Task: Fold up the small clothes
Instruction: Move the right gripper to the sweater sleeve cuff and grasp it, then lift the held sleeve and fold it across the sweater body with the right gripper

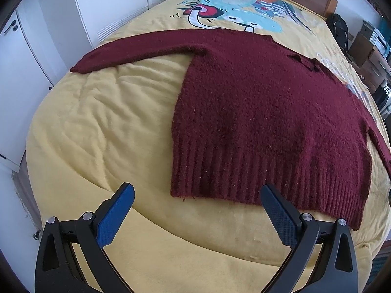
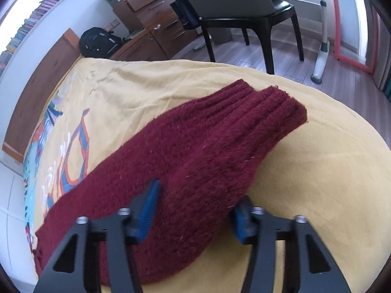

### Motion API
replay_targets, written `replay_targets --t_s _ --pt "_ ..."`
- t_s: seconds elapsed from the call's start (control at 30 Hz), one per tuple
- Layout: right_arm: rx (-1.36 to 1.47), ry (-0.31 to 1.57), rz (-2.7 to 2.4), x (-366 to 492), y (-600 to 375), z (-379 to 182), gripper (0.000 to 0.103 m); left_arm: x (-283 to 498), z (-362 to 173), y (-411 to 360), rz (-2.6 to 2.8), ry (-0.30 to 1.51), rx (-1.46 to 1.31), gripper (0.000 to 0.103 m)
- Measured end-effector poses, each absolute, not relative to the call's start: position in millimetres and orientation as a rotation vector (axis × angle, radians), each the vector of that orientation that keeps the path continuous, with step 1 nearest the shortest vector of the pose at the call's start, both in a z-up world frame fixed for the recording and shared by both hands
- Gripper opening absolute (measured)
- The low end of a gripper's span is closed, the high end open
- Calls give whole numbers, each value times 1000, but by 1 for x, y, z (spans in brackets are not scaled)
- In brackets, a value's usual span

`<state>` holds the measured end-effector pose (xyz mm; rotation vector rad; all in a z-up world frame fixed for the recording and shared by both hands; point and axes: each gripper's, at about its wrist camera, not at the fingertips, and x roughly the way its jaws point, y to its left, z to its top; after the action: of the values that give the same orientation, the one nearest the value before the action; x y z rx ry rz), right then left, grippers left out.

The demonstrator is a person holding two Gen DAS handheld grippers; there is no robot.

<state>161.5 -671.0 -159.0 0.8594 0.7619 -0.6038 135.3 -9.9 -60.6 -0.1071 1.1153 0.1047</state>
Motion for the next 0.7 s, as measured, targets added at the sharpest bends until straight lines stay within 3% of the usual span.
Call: replay_targets --t_s 0.1,0.17,0.7 --pt "865 759 -580 167 -672 -156 20 137 -62 -11 104 1118 -108 102" --pt "857 756 -561 172 -669 -151 18 137 -62 -11 105 1117 -109 102" --pt "840 746 -357 225 -610 -94 16 136 -61 3 89 1108 -157 102"
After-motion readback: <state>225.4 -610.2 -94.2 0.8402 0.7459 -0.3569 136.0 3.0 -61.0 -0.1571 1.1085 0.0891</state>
